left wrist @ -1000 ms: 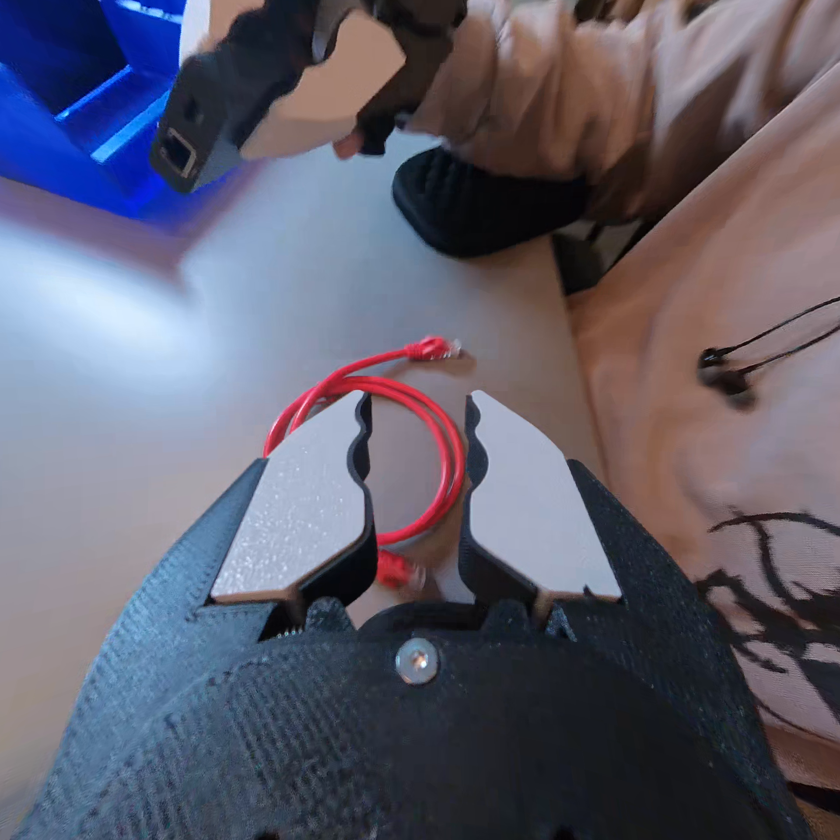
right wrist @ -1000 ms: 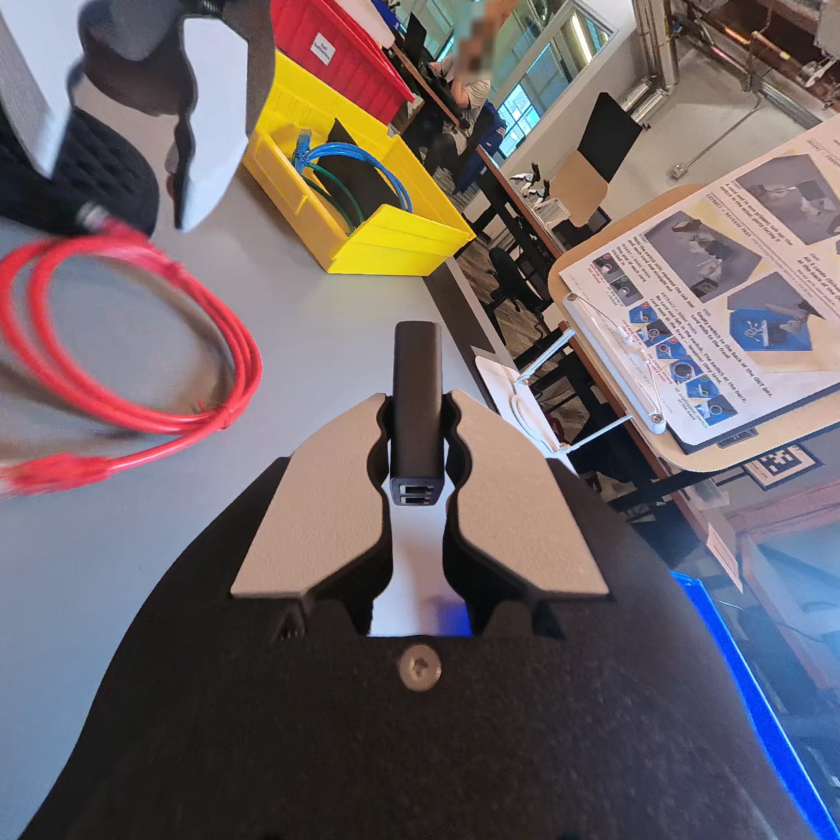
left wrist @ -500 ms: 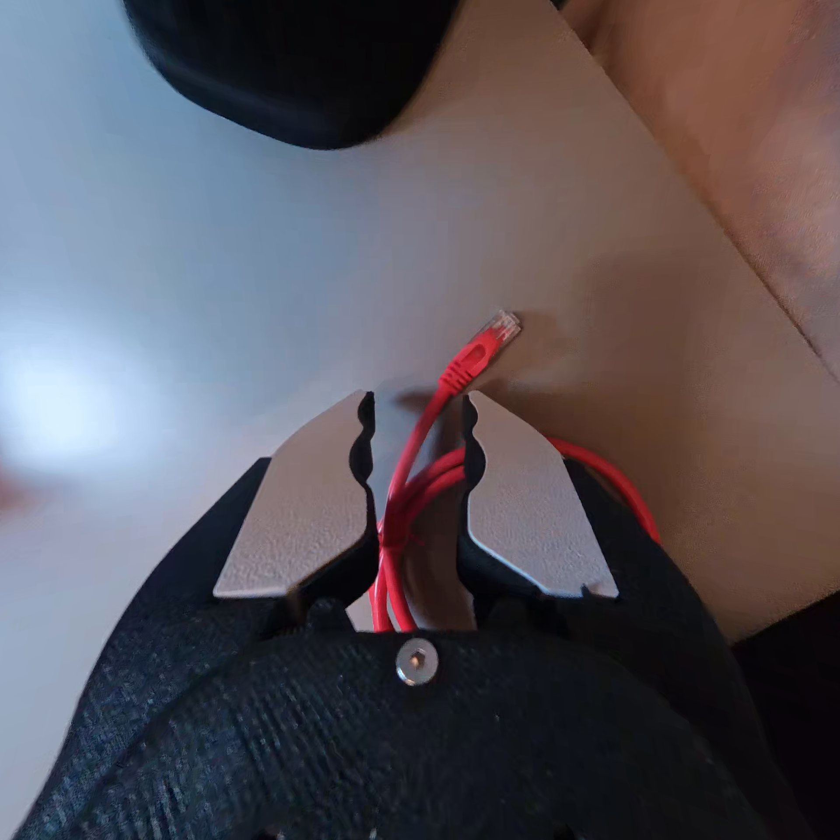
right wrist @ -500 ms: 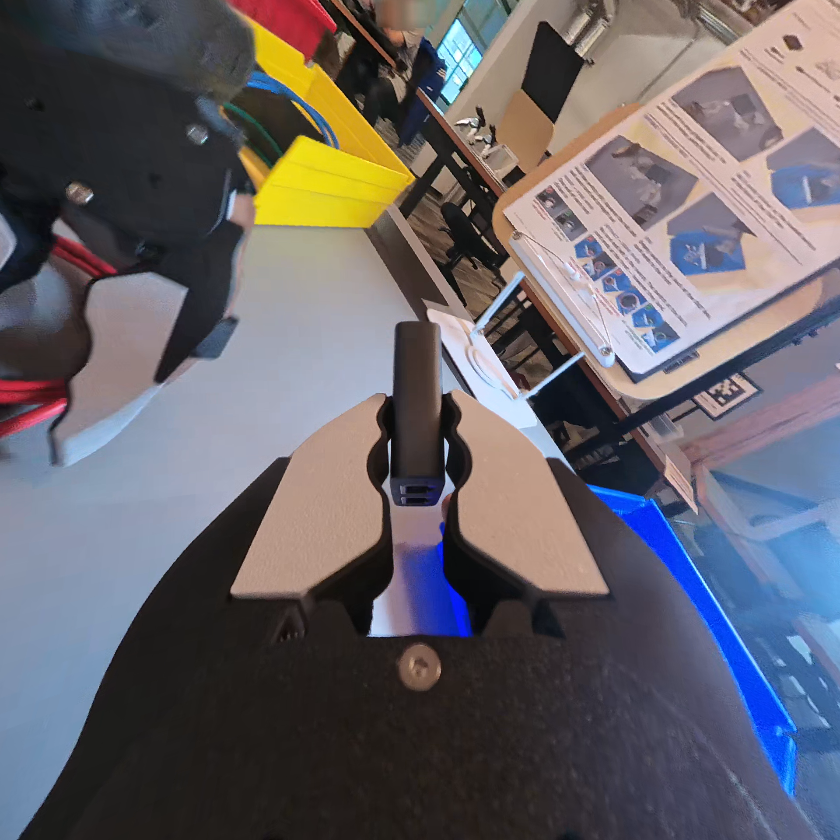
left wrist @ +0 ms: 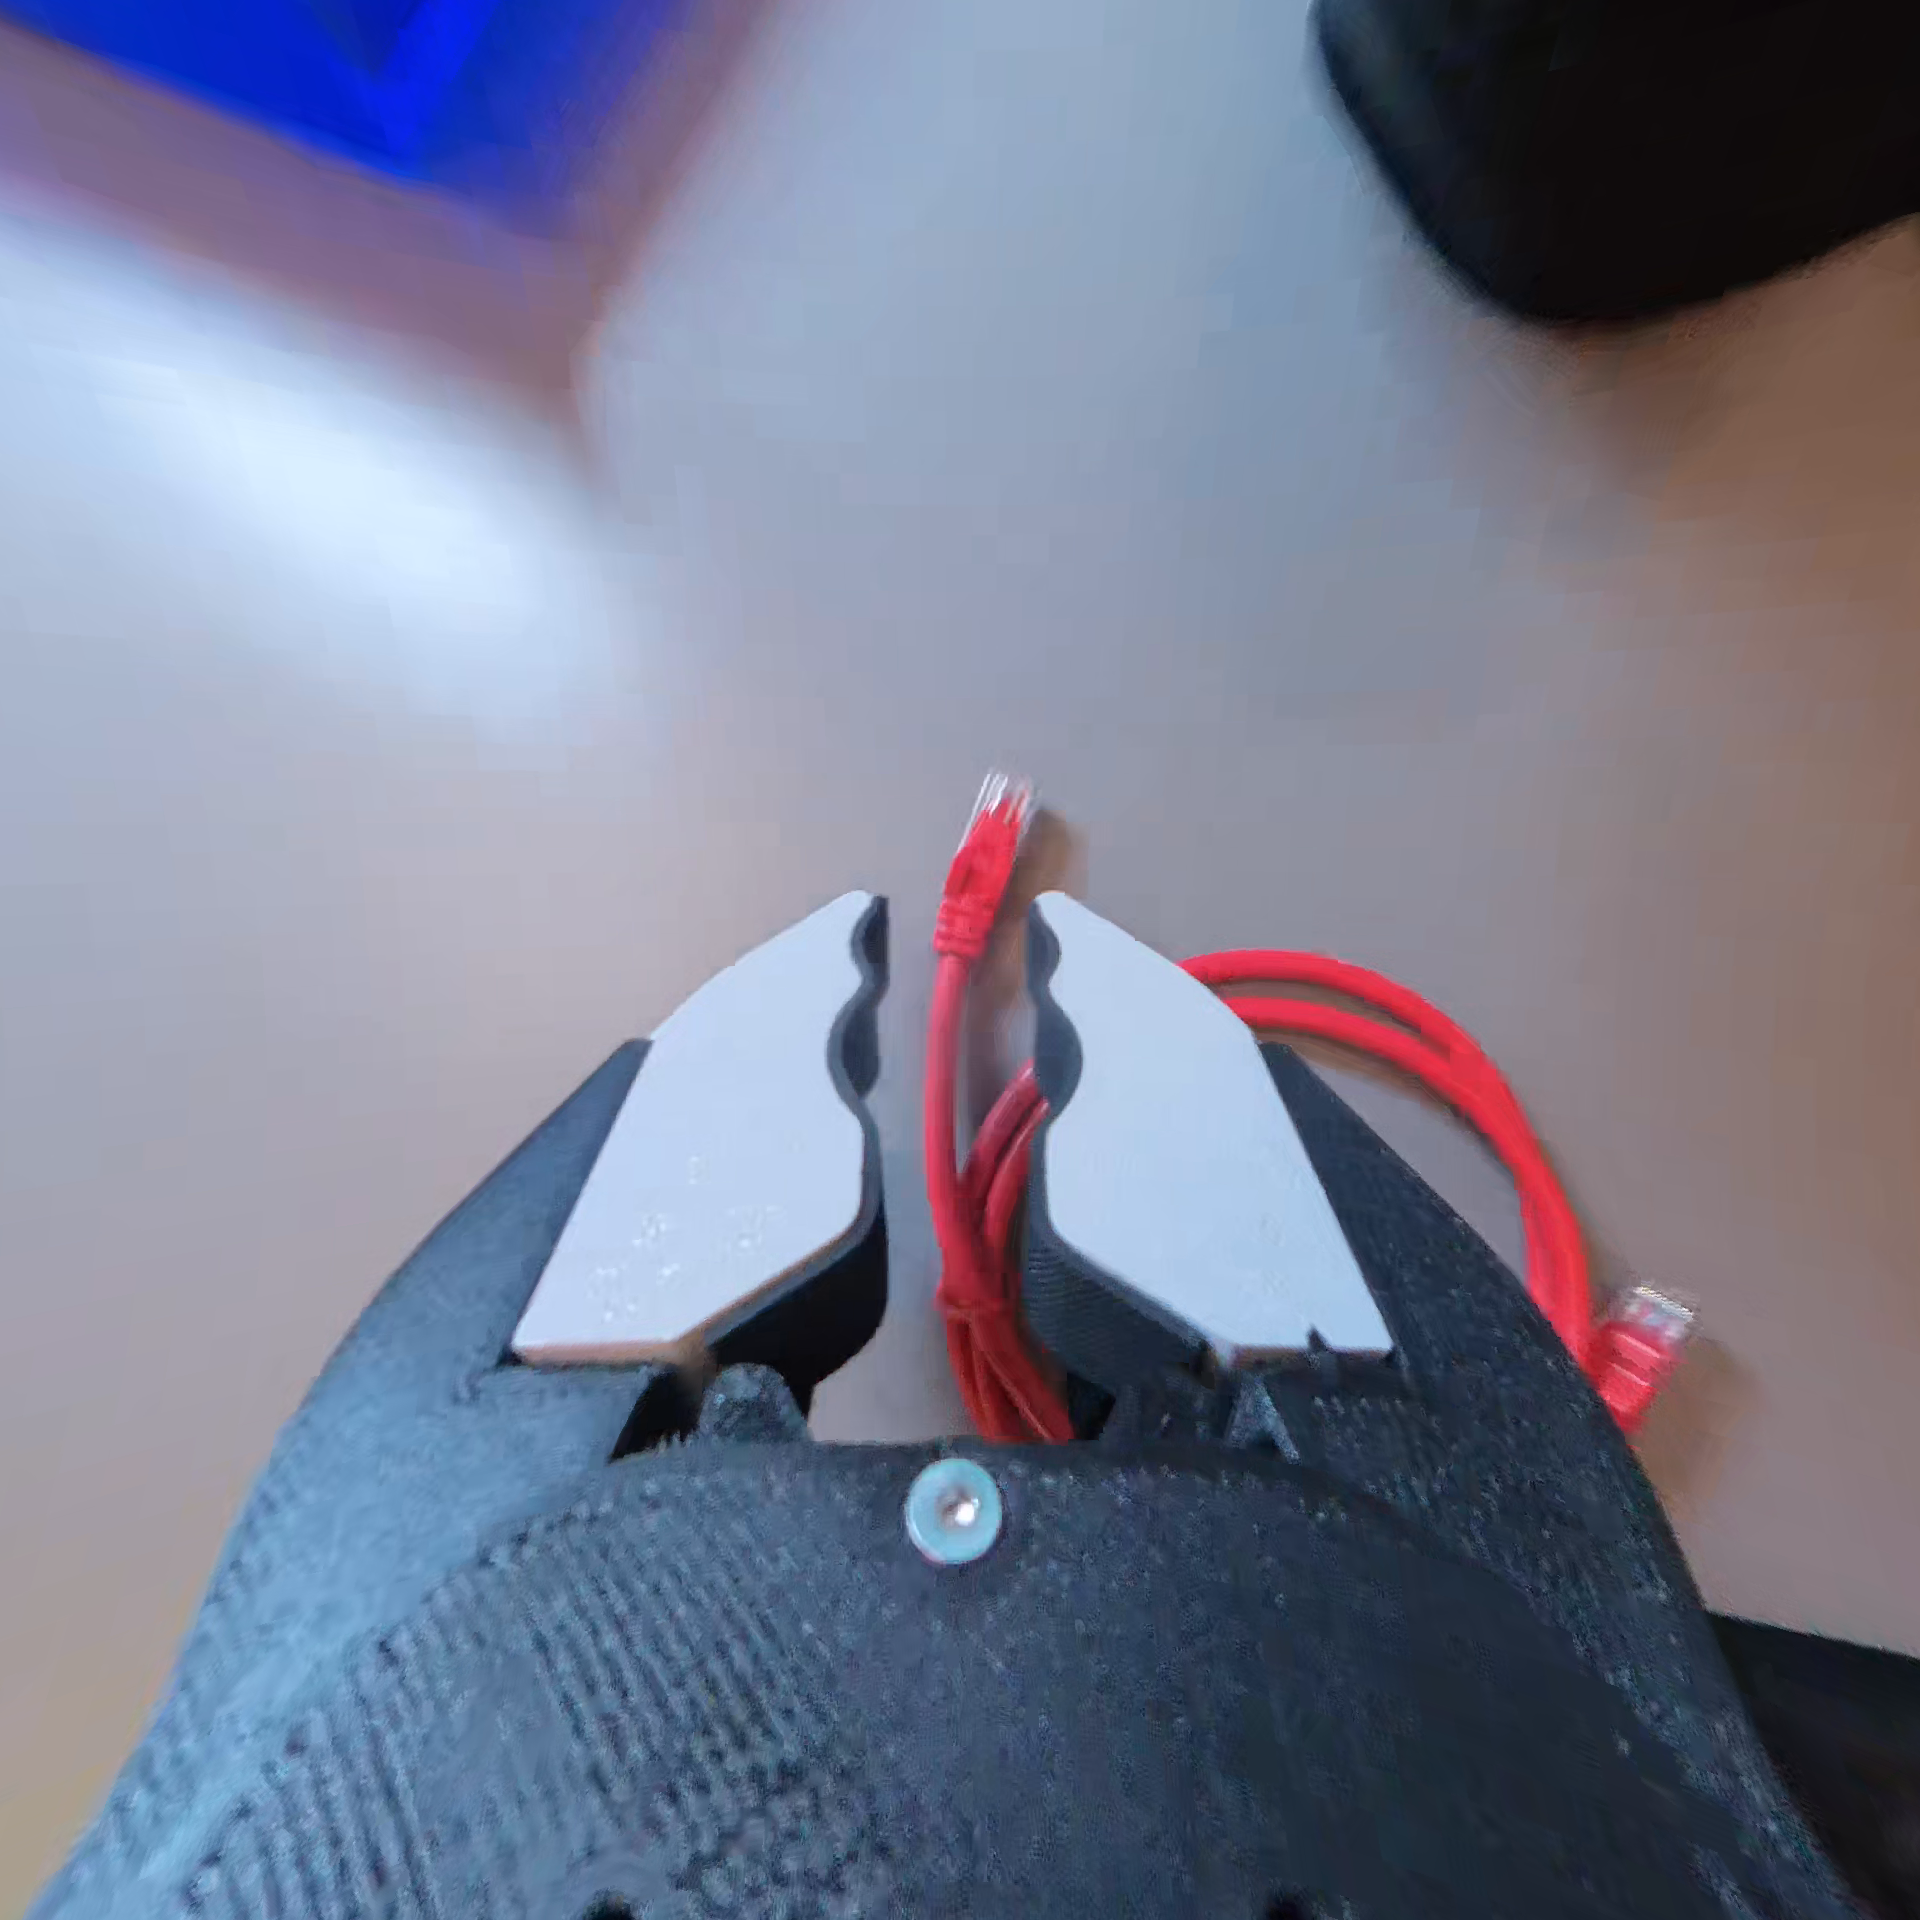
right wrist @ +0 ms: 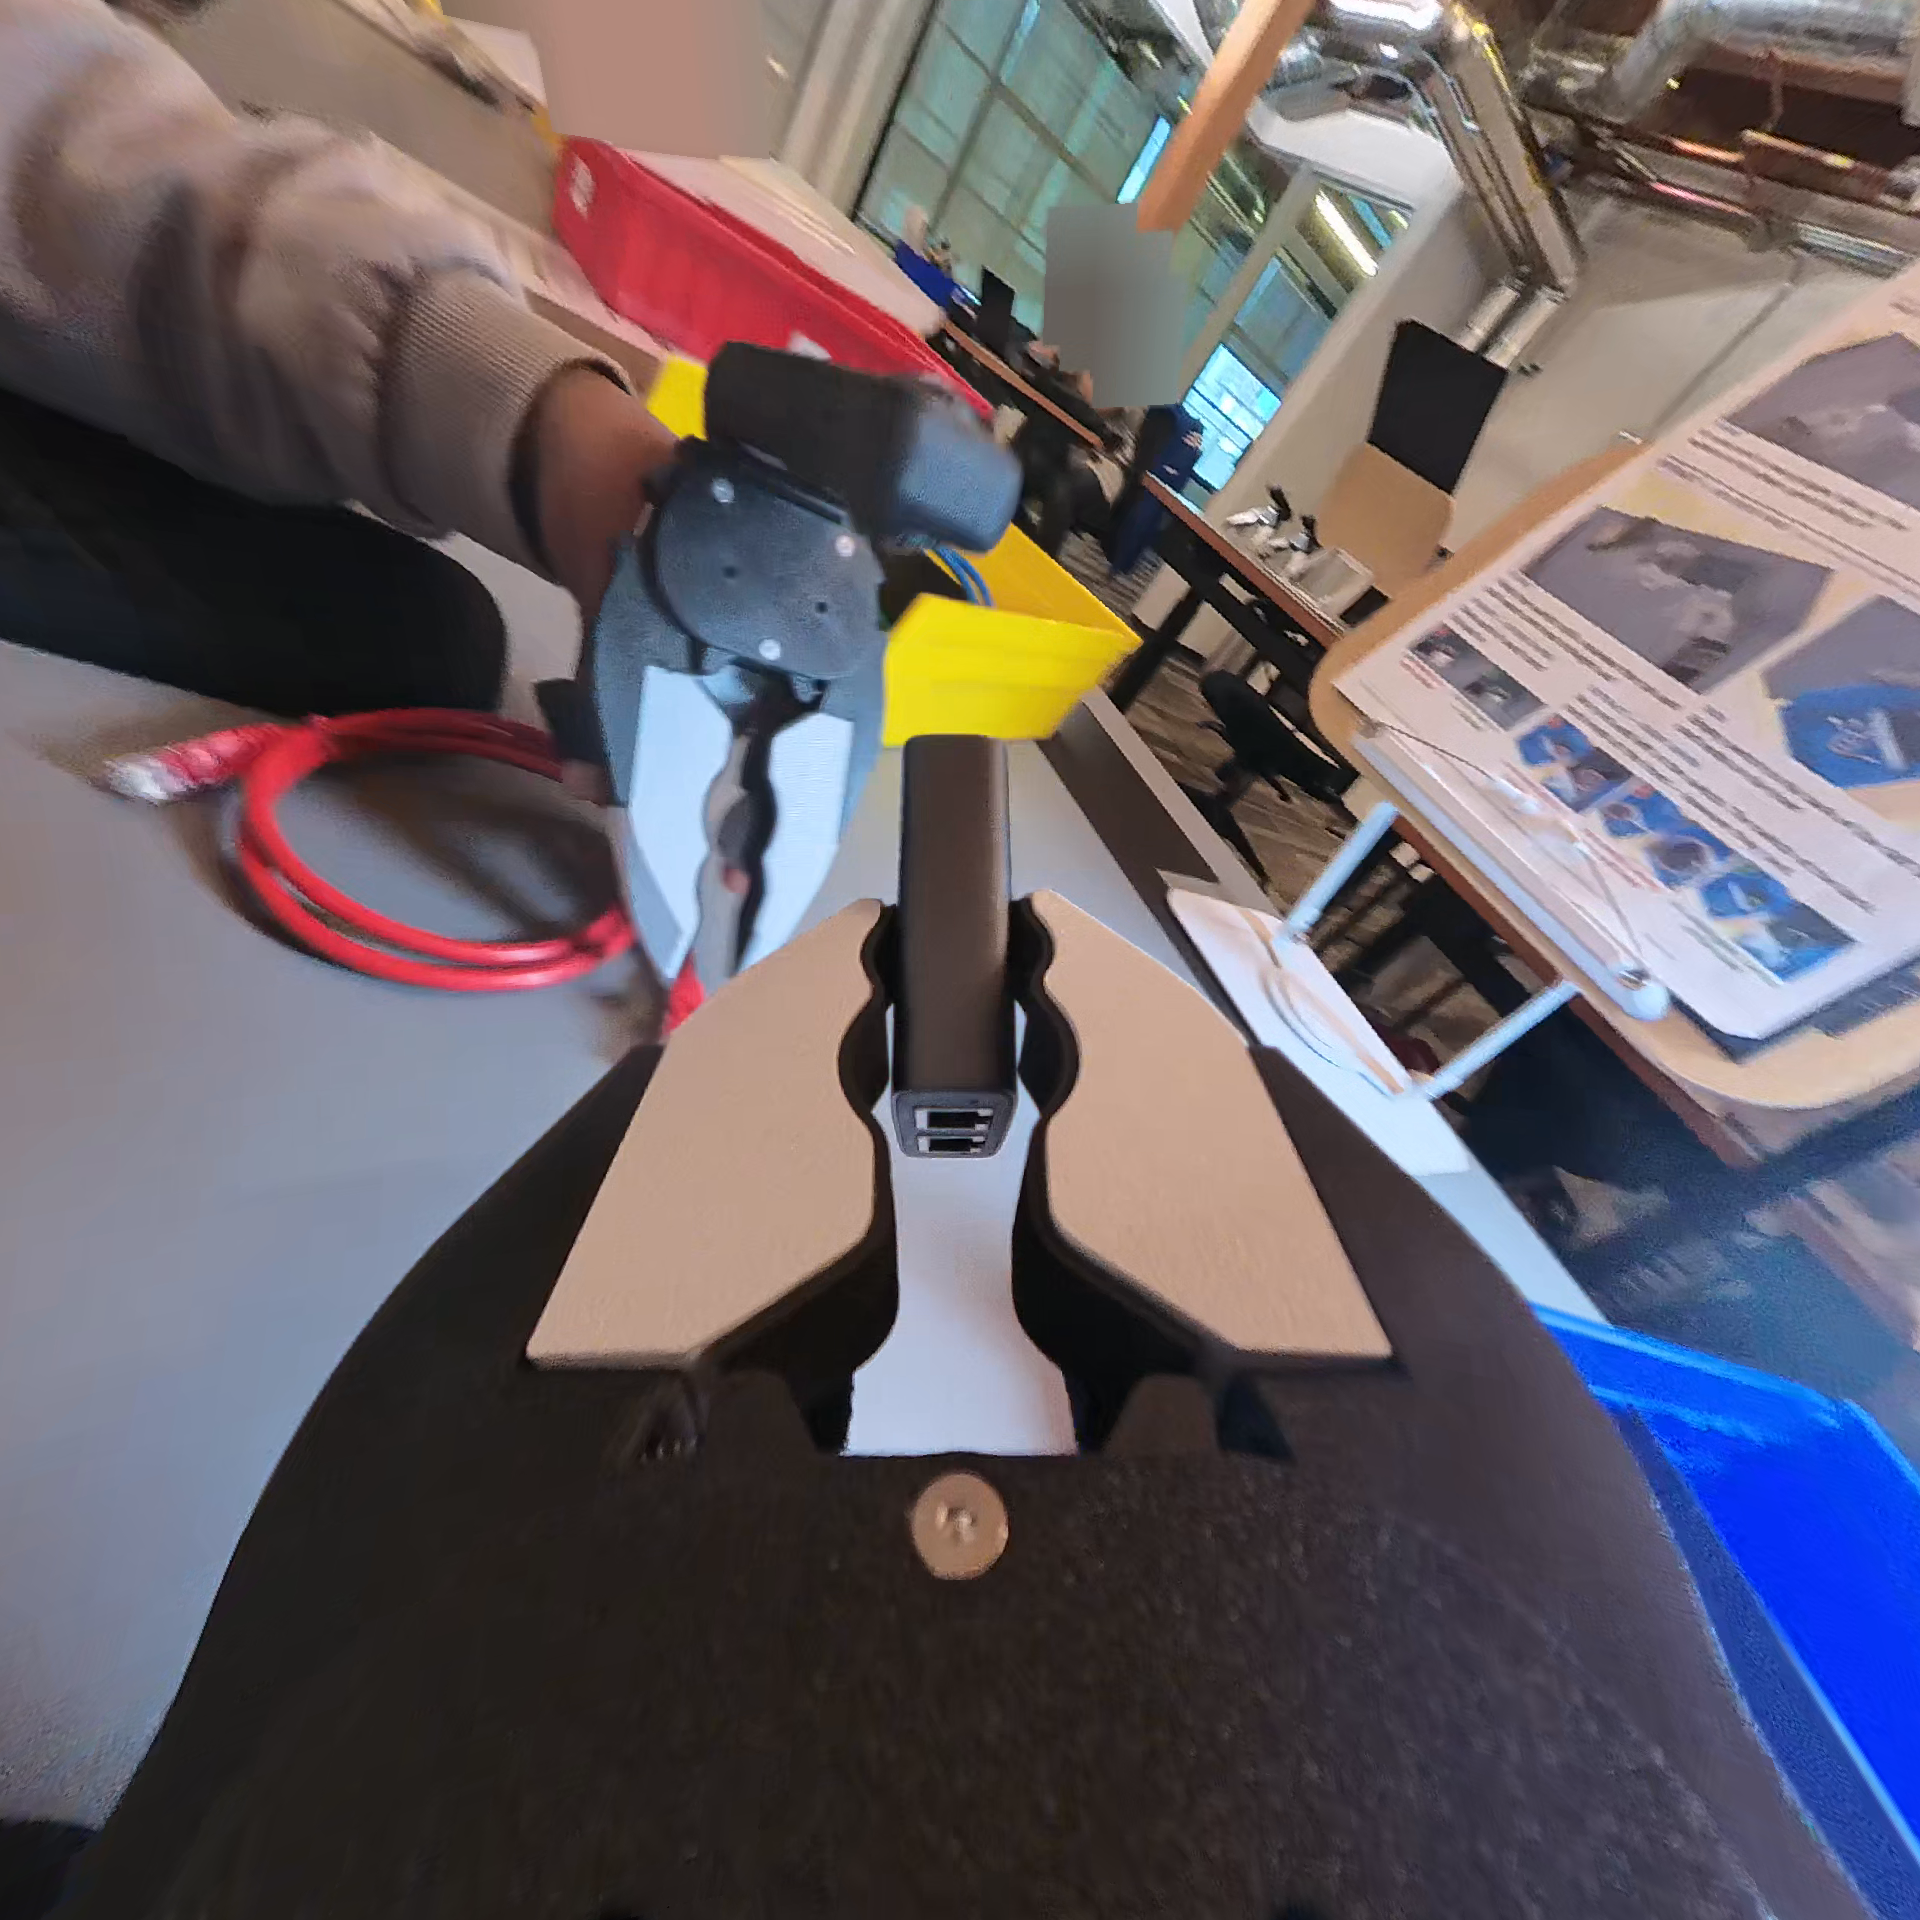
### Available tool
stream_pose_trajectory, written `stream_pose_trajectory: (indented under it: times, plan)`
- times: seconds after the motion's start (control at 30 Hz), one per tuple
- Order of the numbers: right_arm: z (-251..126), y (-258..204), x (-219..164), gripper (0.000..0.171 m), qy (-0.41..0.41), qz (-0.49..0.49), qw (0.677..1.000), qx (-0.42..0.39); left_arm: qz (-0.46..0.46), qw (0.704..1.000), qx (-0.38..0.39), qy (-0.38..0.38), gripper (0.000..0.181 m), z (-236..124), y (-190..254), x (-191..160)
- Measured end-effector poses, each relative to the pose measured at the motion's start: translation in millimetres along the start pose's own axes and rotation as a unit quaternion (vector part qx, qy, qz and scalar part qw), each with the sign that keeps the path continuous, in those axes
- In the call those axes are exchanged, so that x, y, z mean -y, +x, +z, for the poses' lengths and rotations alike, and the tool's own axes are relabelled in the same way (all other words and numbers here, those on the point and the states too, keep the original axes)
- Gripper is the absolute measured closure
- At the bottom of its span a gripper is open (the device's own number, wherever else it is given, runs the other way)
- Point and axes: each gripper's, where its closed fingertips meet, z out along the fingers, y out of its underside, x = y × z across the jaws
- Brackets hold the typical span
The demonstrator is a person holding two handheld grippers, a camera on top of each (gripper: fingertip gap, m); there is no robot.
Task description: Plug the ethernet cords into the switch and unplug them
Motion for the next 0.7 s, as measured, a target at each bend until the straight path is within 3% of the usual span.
stream_pose_trajectory:
  times: [0.17,0.27,0.5,0.7]
  plan:
    - [18.0,-37.3,14.9,0.151,0.041,0.040,0.995,0.078,0.096,0.982,0.048,0.154,0.140,-24.1,15.7,48.0]
    - [28.5,-53.8,10.1,0.151,0.024,0.028,0.994,0.100,0.176,0.965,0.081,0.175,0.162,-28.2,27.6,57.8]
    - [37.9,-68.4,-11.6,0.150,-0.049,-0.040,0.994,0.093,0.237,0.941,0.124,0.205,0.162,-28.3,28.8,44.8]
    - [38.8,-62.5,-8.5,0.146,-0.055,-0.062,0.995,0.065,0.253,0.926,0.135,0.247,0.162,-37.6,32.8,51.9]
